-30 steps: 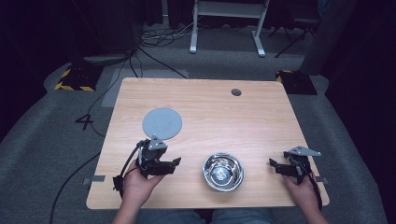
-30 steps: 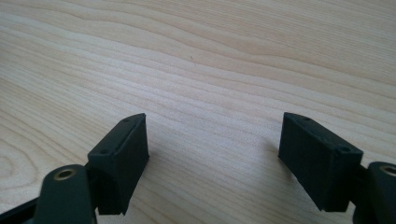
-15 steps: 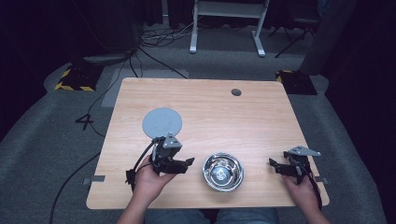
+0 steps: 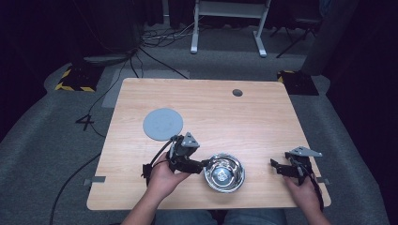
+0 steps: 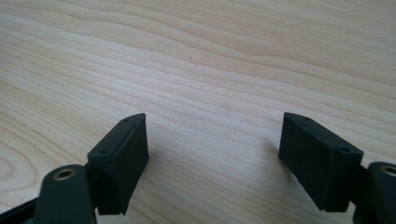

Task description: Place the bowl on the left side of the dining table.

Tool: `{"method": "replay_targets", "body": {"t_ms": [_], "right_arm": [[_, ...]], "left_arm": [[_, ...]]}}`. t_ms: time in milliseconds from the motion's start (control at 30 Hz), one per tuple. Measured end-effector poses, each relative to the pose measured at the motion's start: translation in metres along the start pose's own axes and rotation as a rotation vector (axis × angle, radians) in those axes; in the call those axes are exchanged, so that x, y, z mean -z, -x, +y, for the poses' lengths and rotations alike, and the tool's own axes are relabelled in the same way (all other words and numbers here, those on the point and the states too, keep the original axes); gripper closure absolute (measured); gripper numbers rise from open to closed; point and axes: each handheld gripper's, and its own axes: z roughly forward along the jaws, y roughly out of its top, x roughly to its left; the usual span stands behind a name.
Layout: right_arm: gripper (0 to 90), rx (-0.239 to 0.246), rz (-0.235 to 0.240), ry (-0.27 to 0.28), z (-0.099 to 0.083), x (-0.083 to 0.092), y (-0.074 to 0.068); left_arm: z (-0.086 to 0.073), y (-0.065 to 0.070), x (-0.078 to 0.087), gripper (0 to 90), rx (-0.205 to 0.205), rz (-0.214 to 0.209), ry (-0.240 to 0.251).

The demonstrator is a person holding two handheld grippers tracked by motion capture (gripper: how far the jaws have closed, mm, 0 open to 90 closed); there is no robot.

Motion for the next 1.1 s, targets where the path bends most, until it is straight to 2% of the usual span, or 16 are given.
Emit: {"method": "replay_targets", "body": {"t_ms": [133,267,367,467,500,533,667,733,767,800,833,867,900,933,1000,1100], "right_arm": [[23.9,0.0,0.0,0.0,0.0,0.0,0.0],[23.7,0.003,-0.002,-0.001,0.0,0.0,0.0],[23.5,0.003,-0.003,-0.002,0.0,0.0,0.0],[23.4,0.002,-0.003,-0.002,0.0,0.0,0.0],[23.4,0.002,-0.004,-0.002,0.0,0.0,0.0],[23.4,0.002,-0.004,-0.002,0.0,0.0,0.0],[23.4,0.001,-0.004,-0.003,0.0,0.0,0.0],[23.4,0.003,-0.004,-0.002,0.0,0.0,0.0],[23.4,0.002,-0.004,-0.002,0.0,0.0,0.0],[23.4,0.002,-0.004,-0.002,0.0,0.0,0.0],[23.4,0.004,-0.004,-0.001,0.0,0.0,0.001],[23.4,0.004,-0.004,-0.001,0.0,0.0,0.001],[23.4,0.004,-0.004,-0.001,0.0,0.0,0.0],[23.4,0.002,-0.003,-0.002,0.0,0.0,0.0],[23.4,0.004,-0.004,-0.001,0.0,0.0,0.001],[23.4,0.001,-0.007,-0.001,0.0,0.0,0.0]], "left_arm": [[0.006,0.001,-0.005,33.9,-0.014,-0.026,0.002],[0.008,0.001,-0.011,33.8,-0.005,-0.038,0.014],[0.009,0.0,-0.017,33.4,0.036,-0.047,0.036],[0.006,0.001,-0.025,33.4,0.07,-0.016,0.031],[0.006,0.001,-0.027,33.4,0.061,-0.012,0.027],[0.005,0.002,-0.03,33.4,0.088,-0.01,0.027],[0.004,0.001,-0.039,32.7,0.092,0.005,0.015],[0.002,0.0,-0.051,32.0,0.103,0.009,-0.02],[0.002,0.0,-0.051,32.0,0.103,0.009,-0.02],[0.001,0.001,-0.054,32.0,0.092,0.034,-0.038],[-0.001,0.004,-0.062,32.9,0.078,0.061,-0.082],[-0.001,0.004,-0.062,33.5,0.078,0.061,-0.082],[-0.002,0.005,-0.066,33.5,0.094,0.054,-0.103],[-0.003,0.004,-0.071,33.5,0.084,0.051,-0.1],[-0.004,0.003,-0.079,34.4,0.123,-0.003,-0.134],[-0.007,0.0,-0.088,39.9,0.131,-0.024,-0.188]]}}
